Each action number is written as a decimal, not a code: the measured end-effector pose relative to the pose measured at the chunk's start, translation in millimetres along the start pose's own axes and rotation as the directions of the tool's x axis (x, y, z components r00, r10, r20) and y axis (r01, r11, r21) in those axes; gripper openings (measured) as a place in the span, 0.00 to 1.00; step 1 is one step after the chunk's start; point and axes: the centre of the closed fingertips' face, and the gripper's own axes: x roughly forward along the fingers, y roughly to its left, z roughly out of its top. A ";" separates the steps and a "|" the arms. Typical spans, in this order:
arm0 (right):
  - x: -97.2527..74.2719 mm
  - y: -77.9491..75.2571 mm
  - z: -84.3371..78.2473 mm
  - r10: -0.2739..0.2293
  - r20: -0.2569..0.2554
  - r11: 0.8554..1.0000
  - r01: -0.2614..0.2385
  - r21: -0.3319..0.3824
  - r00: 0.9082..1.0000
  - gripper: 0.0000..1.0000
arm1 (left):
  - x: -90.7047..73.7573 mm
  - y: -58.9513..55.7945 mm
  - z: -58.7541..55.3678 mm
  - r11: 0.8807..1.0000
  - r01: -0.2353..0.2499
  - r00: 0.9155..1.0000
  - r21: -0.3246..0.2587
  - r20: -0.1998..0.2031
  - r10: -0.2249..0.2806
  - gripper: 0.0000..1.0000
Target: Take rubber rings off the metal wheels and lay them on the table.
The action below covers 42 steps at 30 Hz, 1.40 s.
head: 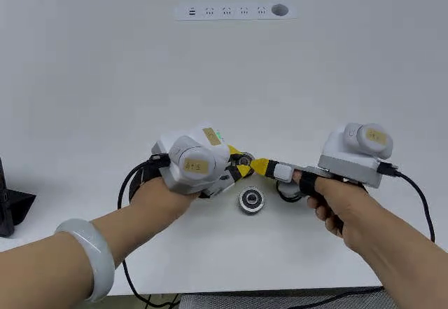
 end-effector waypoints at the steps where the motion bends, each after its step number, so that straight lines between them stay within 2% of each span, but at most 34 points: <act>1: 0.0 0.6 -0.1 0.002 0.000 1.000 -0.002 0.006 1.000 0.14 | 0.1 0.1 0.1 1.000 0.000 1.000 0.000 0.000 0.000 0.14; 8: 2.2 1.7 -0.7 0.034 0.008 0.996 -0.035 0.085 0.999 0.16 | 0.1 0.4 0.4 1.000 -0.001 1.000 -0.002 0.000 0.001 0.14; 15: -0.9 1.6 2.0 0.037 0.015 0.997 -0.038 0.070 0.999 0.15 | 0.1 0.7 0.5 1.000 -0.004 1.000 -0.006 0.001 0.004 0.14; 19: -7.5 3.9 6.6 0.052 0.031 0.997 -0.053 0.057 0.998 0.09 | 0.6 1.4 0.3 1.000 -0.003 1.000 -0.004 0.001 0.003 0.14; 23: -7.3 -1.5 3.0 0.019 0.010 1.000 -0.019 0.011 1.000 0.10 | 0.7 1.2 0.5 1.000 -0.003 1.000 -0.002 -0.001 0.003 0.14; 26: -5.6 -1.6 -0.3 0.025 0.005 0.999 -0.025 0.028 1.000 0.15 | 0.9 1.0 0.2 1.000 -0.003 1.000 -0.002 0.000 0.003 0.14; 30: -2.2 -6.3 0.6 0.028 0.017 0.998 -0.028 0.050 0.999 0.17 | 1.0 0.8 0.1 1.000 -0.003 1.000 -0.004 0.001 0.003 0.14; 36: 1.7 -2.9 -1.7 0.045 0.022 0.995 -0.047 0.092 0.999 0.20 | 1.3 0.6 -0.3 1.000 -0.004 1.000 -0.008 0.003 0.004 0.14; 40: 4.5 -4.6 -0.8 0.042 0.017 0.995 -0.044 0.090 0.999 0.20 | 1.1 0.4 -0.3 1.000 -0.005 1.000 -0.011 0.004 0.005 0.14; 42: 1.0 3.9 -2.5 0.062 0.015 0.994 -0.063 0.087 0.998 0.17 | 1.1 0.6 -0.5 1.000 -0.005 1.000 -0.011 0.004 0.005 0.14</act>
